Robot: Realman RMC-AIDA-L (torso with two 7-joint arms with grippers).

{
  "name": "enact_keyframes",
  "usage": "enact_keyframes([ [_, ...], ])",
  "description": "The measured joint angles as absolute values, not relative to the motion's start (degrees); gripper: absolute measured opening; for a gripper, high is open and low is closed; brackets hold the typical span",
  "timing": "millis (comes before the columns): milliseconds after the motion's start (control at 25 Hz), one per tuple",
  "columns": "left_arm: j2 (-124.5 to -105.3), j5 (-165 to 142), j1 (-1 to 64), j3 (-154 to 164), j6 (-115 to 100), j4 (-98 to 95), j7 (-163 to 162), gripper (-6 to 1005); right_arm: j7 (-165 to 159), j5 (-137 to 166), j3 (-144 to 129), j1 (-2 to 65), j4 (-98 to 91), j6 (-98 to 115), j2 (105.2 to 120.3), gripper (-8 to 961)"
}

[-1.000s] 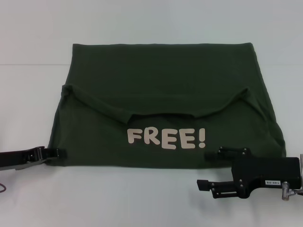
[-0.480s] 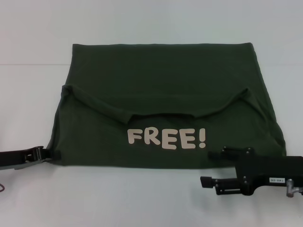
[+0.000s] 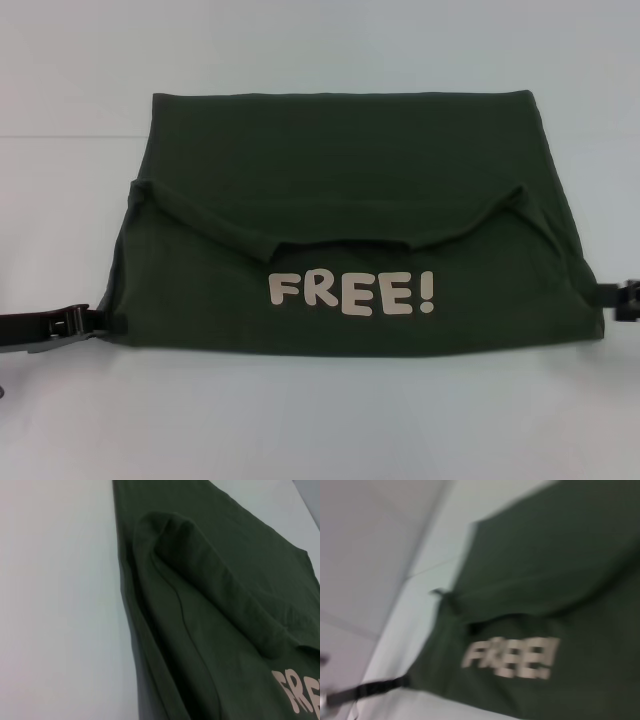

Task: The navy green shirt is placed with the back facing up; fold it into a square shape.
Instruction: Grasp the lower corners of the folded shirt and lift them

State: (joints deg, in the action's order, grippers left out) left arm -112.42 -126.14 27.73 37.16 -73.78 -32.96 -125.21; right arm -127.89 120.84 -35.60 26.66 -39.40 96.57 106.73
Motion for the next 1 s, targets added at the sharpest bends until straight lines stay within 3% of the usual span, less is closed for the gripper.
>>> enact_keyframes([
  [120,-112.24,-126.20,27.92,37.32,-73.79,-32.96,-125.11,37,-139.59,125.11,-35.61,27.61,-39.69,96.32,103.72,880],
  [240,-112.11,-126.21,28.37,37.12,-74.28,-32.96,-124.98,37,-145.25,131.86,-35.38,30.20,-40.71,95.17,102.67,881],
  [680,-111.63,-126.21,29.08,37.32,-74.46,-32.87,-125.07,38,-148.59,145.33,-35.89,38.27,-40.66,90.90,105.02,881],
  [1000,-111.75,-126.21,28.78,36.96,-74.19,-32.77,-125.06,37,-149.31,147.67,-37.17,39.16,-40.83,87.20,105.21,881],
])
